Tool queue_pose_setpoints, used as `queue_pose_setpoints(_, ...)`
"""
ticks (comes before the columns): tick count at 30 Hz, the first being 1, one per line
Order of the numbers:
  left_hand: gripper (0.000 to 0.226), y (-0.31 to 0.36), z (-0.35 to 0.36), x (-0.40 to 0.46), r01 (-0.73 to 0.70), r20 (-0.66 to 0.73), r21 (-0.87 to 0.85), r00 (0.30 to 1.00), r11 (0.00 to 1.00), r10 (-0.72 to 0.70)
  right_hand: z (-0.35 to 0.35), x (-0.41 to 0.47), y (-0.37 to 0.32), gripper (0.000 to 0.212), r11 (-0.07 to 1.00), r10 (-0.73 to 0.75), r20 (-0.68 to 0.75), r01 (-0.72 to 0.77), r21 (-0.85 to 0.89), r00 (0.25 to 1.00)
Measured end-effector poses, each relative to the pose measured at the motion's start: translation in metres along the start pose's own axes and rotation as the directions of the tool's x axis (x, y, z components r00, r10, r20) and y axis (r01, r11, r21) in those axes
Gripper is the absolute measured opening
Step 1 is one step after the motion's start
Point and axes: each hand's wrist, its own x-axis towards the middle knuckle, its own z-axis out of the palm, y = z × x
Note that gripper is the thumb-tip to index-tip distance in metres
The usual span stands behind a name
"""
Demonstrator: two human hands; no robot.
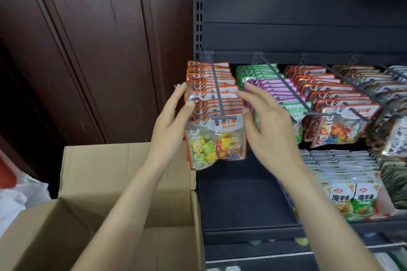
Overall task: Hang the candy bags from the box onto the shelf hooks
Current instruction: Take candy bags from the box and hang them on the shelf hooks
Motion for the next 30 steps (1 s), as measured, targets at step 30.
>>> queue_pose_setpoints(30, 0.044, -0.011, -0.019, 0.029, -0.132, 0.183, 0.358, 0.981, 0.924, 0.070, 0.003, 0.111, 0.011, 0.014, 0.882, 0.010, 0.464, 0.211, -0.422, 0.886)
